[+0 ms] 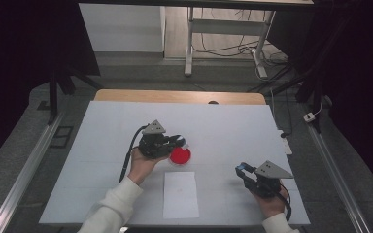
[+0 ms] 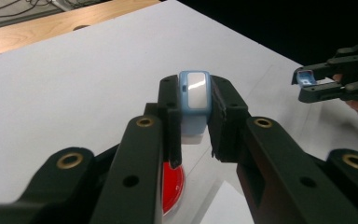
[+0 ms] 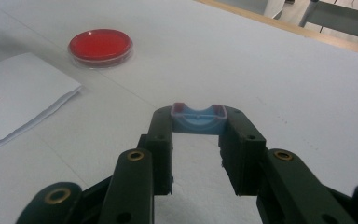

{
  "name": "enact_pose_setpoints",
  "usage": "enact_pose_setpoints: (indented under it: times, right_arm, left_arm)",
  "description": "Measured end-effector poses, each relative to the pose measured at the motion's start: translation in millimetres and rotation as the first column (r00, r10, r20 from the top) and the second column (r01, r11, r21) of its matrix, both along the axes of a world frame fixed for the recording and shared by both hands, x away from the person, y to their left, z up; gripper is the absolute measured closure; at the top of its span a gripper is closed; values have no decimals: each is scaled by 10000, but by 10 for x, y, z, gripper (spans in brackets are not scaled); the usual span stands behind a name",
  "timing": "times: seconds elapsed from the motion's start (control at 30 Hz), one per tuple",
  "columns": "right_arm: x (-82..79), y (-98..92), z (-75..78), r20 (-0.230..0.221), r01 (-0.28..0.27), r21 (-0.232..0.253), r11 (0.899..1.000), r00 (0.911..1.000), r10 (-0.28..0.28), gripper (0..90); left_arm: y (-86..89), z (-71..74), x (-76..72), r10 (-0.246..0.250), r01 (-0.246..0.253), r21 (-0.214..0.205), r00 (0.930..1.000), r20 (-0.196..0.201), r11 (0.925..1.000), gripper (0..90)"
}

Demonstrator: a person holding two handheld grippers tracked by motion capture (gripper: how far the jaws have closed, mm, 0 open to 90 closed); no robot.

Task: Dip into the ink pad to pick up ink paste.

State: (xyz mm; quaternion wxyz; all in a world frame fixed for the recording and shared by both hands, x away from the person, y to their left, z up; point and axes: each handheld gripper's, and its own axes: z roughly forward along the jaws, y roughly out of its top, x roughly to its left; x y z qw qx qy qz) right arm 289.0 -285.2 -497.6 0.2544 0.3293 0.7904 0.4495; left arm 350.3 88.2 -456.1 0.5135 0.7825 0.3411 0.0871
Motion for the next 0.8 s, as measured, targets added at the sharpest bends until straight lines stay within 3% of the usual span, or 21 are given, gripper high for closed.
enact_pose_setpoints:
  times: [0.8]
  right_arm:
    - [-4, 10, -19, 27, -21, -139, 9999, 10000, 22, 657]
  left_arm:
    - [-45, -207, 224, 293, -265, 1222, 9993, -210, 9921, 754]
